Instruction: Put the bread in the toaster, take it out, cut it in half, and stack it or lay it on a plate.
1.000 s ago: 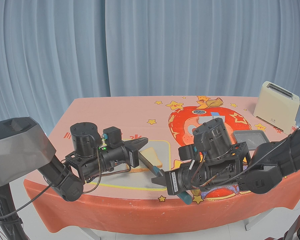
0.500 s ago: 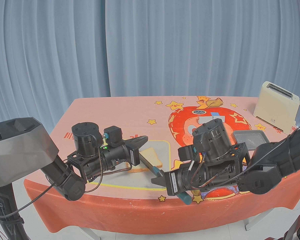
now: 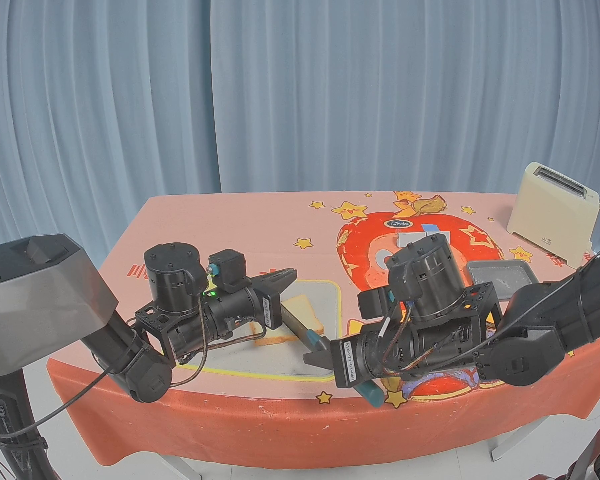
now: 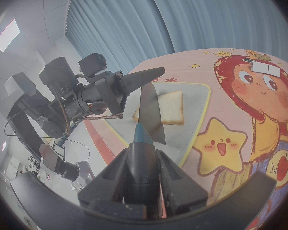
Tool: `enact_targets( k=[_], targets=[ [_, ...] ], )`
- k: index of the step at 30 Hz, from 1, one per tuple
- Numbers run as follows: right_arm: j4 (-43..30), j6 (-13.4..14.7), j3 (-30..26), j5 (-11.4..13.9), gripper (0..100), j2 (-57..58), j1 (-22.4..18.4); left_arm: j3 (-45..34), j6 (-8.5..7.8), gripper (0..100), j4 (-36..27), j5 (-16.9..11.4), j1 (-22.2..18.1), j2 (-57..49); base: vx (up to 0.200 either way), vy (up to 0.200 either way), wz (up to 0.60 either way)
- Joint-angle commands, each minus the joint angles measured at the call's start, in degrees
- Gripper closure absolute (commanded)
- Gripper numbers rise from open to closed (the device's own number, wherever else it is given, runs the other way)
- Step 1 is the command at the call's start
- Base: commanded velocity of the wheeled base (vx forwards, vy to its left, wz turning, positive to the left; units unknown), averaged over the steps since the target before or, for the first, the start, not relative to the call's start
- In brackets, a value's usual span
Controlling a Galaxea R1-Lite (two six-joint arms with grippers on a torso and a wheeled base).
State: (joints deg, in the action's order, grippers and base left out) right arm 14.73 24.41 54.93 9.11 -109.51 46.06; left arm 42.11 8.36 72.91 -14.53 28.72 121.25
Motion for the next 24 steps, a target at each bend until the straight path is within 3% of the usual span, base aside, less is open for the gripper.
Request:
enact_targets(
  k=[1, 5, 14, 19, 21, 24],
  targets=[
    [0.1, 0.4, 0.3, 0.2, 100, 0.3, -0.4, 0.8, 0.16, 100, 1.6, 0.1, 0.0, -0.2, 0.0, 0.0, 0.0],
    [0.0, 1.1, 0.4, 0.5, 100, 0.3, -0.4, 0.0, 0.78, 100, 1.4, 0.2, 0.0, -2.5, 0.0, 0.0, 0.0],
    [-0.3, 3.8, 1.4, 0.9, 100, 0.3, -0.1, -3.1, 0.25, 100, 2.8, 0.1, -1.1, -2.1, 0.0, 0.0, 0.0],
    [-0.6, 3.9, 1.4, 0.9, 100, 0.3, 0.1, -2.8, 0.16, 100, 4.5, -0.1, -1.1, -2.0, 0.0, 0.0, 0.0],
    [-0.7, 3.9, 1.4, 0.9, 100, 0.4, 0.1, -3.0, -0.45, 100, 4.3, -0.4, -1.0, -2.0, 0.0, 0.0, 0.0],
    [-0.8, 3.9, 1.4, 0.9, 100, 0.7, 0.1, -3.2, -2.91, 100, 4.3, -0.4, -1.3, -0.9, 0.0, 0.0, 0.0]
  ],
)
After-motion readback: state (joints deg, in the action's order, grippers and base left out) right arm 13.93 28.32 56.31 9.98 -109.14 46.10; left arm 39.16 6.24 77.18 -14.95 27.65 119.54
